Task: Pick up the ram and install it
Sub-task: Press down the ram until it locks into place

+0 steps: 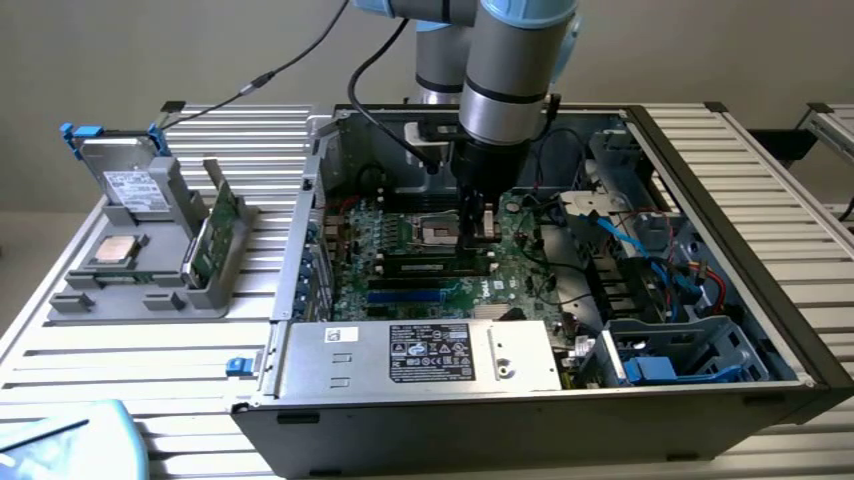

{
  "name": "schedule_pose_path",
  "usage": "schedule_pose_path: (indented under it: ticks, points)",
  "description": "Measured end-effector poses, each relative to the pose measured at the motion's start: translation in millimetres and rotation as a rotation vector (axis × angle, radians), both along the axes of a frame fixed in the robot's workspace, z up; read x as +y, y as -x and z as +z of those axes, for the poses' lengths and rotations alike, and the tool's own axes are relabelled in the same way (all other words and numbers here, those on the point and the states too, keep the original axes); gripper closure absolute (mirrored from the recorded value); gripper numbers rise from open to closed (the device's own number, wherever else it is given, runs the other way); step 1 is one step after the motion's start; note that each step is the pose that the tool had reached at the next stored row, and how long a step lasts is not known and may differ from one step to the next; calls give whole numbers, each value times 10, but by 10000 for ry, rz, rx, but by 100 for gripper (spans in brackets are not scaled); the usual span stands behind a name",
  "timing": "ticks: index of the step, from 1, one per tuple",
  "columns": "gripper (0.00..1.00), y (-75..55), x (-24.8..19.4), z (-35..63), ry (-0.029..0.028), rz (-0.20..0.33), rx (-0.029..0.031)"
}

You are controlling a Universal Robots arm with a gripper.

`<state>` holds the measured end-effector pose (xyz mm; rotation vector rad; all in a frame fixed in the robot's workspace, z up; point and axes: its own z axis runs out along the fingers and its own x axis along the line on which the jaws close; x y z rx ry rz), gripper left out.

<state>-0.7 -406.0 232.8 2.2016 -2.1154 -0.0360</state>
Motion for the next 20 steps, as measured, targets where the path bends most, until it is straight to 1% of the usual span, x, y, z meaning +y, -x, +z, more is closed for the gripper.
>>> schedule_pose_path:
  ticks: [13, 16, 18, 19, 20]
  points:
    - [89, 0, 1, -68, 8, 0, 5]
    - [89, 0, 1, -70, 13, 0, 9]
    - [89, 0, 2, -68, 4, 0, 7]
    - [89, 1, 4, -58, -10, -1, 2]
    - [89, 6, 3, -46, -7, -2, 3]
